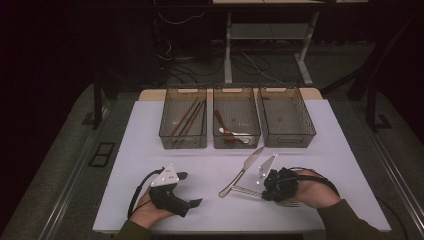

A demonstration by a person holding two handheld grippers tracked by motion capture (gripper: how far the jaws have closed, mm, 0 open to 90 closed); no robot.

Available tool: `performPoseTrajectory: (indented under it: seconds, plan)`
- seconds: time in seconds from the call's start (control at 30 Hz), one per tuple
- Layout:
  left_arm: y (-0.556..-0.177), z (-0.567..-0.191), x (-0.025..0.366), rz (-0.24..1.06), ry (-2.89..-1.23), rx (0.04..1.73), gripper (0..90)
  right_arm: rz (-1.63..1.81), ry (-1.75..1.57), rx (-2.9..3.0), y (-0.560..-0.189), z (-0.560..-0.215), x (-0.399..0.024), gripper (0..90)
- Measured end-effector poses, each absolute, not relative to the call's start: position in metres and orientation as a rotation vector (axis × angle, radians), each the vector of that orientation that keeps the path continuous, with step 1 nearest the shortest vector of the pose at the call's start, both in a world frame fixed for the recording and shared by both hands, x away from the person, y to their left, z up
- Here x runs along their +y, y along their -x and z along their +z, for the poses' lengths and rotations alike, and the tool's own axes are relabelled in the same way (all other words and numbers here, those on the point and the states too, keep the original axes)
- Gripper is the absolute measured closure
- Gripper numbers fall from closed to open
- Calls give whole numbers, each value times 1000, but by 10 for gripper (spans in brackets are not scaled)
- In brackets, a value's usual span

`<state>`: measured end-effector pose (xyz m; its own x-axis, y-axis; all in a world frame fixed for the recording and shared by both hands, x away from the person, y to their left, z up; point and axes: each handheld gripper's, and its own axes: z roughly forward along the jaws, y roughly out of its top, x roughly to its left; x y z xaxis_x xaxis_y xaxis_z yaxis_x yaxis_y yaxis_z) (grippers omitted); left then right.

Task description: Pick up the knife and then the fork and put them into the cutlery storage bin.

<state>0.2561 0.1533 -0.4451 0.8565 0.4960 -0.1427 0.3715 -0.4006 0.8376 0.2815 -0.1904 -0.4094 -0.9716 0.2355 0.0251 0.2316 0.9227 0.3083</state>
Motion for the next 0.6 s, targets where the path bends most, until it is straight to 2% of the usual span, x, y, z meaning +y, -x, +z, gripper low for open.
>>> performPoseTrajectory:
  seconds: [0.6]
  plan:
    - [-256, -444, 154, 176, -2020, 633, 0, 865, -680, 2921, -297, -408, -224, 840]
